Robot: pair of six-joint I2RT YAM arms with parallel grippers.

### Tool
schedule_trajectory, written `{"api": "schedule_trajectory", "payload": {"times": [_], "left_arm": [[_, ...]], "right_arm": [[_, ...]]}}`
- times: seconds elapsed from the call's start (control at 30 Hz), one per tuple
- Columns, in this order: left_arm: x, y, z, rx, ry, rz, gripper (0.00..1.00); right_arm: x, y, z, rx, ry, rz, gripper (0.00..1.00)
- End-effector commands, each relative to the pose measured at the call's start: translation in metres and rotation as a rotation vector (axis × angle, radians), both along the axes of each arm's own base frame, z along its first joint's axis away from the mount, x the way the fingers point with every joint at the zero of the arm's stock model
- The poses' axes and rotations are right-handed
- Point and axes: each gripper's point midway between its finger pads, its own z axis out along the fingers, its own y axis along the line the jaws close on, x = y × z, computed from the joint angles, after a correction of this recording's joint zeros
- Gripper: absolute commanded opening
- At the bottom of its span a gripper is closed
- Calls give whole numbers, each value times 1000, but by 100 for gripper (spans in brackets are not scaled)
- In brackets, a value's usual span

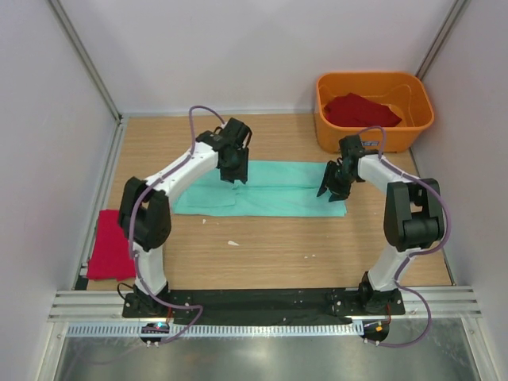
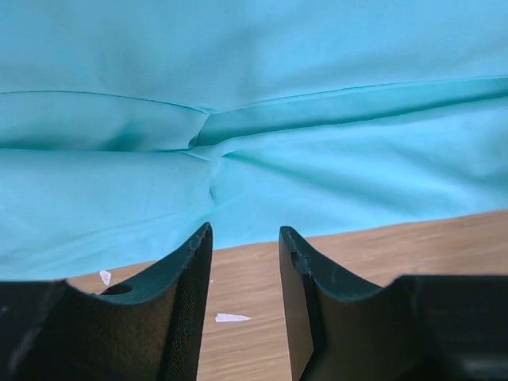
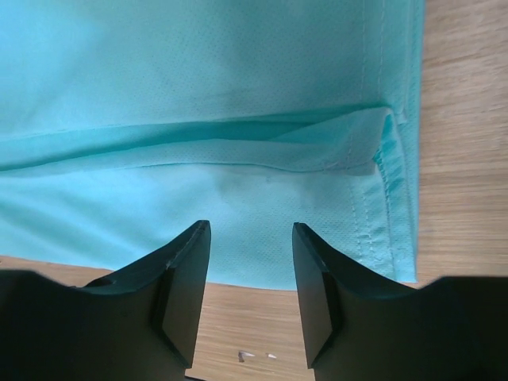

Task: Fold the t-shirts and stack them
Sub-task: Fold the tshirt

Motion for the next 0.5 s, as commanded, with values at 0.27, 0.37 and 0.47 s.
{"api": "schedule_trajectory", "payload": {"times": [0.27, 0.37, 0.47], "left_arm": [[-38, 47, -20, -20, 65, 102, 32], [-37, 59, -18, -21, 50, 138, 31], [-38, 73, -19, -22, 53, 174, 30]], "right_arm": [[33, -10, 15, -111, -66, 54, 54], [37, -18, 5, -153, -55, 38, 54], [30, -36, -16, -235, 6, 1, 53]]}}
